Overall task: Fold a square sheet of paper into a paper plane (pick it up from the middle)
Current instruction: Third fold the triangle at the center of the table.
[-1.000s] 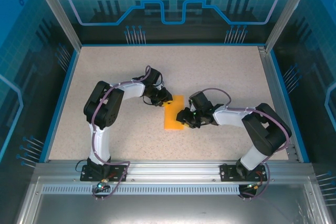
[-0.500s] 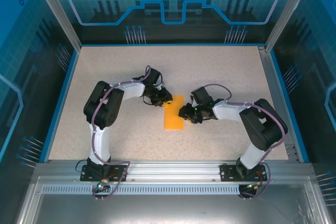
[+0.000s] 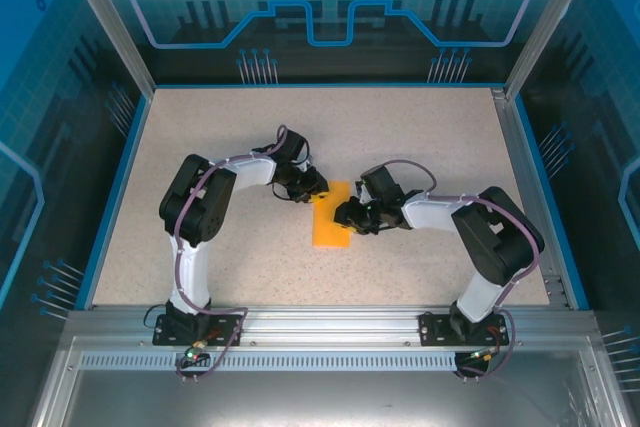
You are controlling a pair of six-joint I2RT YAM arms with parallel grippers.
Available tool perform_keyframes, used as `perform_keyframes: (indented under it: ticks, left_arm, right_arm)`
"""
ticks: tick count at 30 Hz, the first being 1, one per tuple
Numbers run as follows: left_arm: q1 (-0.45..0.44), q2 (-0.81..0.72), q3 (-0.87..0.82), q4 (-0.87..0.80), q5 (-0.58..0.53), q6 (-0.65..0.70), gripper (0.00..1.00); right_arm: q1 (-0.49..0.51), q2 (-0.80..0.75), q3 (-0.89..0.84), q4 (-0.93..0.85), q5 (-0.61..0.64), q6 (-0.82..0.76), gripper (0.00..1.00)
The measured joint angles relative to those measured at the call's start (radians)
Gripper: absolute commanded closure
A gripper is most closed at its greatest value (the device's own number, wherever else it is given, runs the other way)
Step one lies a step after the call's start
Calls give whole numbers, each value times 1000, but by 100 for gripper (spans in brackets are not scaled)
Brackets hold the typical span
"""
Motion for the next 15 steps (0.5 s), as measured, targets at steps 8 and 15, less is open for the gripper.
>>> perform_keyframes:
  ticks: [8, 15]
  left_arm:
    - [0, -1, -1, -1, 0, 0, 76]
    - [0, -1, -1, 0, 0, 0, 76]
  right_arm:
    - [5, -45, 6, -83, 31, -21, 63]
    - [95, -159, -66, -37, 27, 69, 54]
